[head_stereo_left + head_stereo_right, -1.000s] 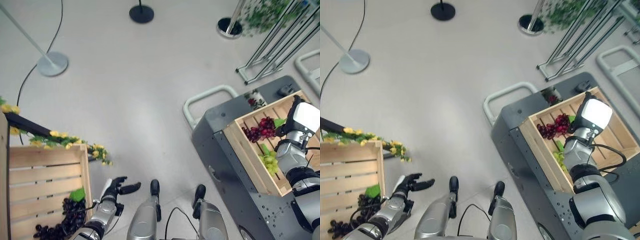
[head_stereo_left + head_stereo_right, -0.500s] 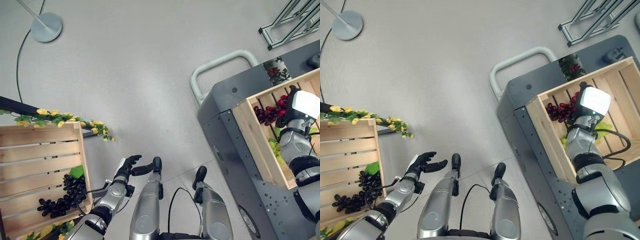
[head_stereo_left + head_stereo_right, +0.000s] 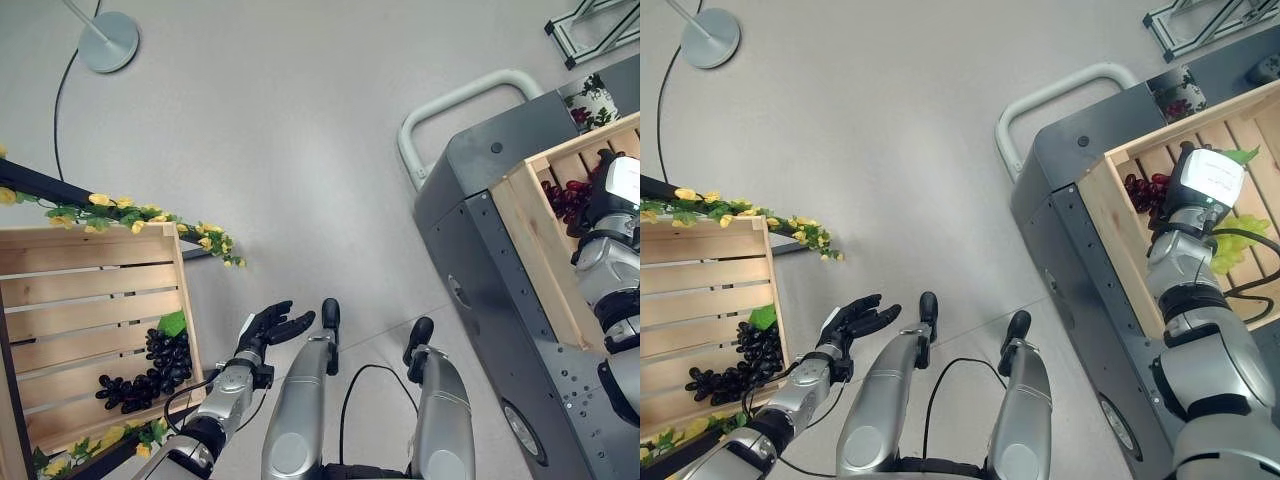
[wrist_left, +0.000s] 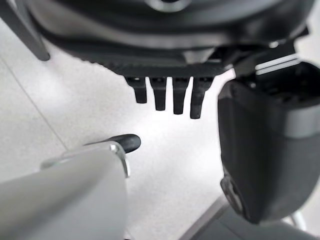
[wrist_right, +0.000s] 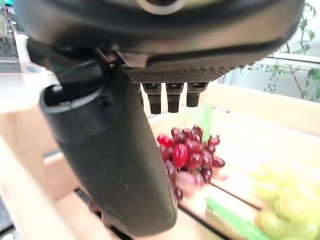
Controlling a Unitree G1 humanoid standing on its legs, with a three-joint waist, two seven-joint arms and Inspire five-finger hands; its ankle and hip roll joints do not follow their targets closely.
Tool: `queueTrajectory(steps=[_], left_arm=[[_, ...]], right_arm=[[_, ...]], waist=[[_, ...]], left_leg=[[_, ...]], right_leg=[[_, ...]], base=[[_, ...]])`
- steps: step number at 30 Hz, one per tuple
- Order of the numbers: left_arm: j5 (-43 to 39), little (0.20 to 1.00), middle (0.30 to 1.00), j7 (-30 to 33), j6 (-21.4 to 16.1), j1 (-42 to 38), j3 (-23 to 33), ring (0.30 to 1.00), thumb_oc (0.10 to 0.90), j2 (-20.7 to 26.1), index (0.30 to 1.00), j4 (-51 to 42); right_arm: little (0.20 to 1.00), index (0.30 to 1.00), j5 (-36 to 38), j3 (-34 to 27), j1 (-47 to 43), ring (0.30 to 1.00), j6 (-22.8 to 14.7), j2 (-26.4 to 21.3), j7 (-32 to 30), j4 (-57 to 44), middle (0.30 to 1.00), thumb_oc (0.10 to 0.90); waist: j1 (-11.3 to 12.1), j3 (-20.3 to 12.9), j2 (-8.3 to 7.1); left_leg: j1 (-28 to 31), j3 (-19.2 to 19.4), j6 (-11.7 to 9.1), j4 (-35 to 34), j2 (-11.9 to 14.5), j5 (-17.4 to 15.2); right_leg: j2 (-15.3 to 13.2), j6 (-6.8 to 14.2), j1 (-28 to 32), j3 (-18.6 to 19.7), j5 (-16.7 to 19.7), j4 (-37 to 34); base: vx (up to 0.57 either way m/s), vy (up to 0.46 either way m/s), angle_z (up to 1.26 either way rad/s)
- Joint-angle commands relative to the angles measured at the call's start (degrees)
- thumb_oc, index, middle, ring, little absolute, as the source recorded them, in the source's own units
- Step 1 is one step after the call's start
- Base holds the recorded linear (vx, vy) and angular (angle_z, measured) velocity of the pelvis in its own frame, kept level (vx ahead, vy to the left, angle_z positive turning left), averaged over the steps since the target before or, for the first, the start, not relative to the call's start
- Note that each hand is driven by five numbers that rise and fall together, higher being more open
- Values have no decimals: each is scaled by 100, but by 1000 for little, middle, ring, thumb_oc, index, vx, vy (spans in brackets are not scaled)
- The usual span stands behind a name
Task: Pick up the fruits from the basket on one side to the basket on the other side
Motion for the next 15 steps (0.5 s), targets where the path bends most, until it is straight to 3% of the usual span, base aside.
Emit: queueTrajectory(steps=[1,7,15], left_arm=[[-305,900,900,-132,-436,341,136,900,800,57,900,-581],[-500,900,900,-169,-451,443,162,900,800,138,900,-839],[-733,900,900,-198,-637,529,122,900,800,196,900,-1046]], right_arm=[[900,900,-525,324,-637,900,-92,-1169,217,-312,900,800],[900,900,-434,529,-645,900,-57,-1173,824,-350,900,800],[900,900,-1268,811,-816,900,-337,-1225,663,-98,900,800]], waist=[[-5,-72,143],[11,-72,213],[39,-72,318]], left_leg=[[-83,-257,-177,890,-58,-936],[-334,-245,-152,965,-79,-913],[-645,-223,-101,1161,-93,-937]], right_leg=[[95,-205,-54,-26,-171,517],[94,-254,-348,-49,-204,712],[71,-294,-672,-43,-223,957]], base=[[0,0,0],[-2,-3,1],[-4,-12,2]])
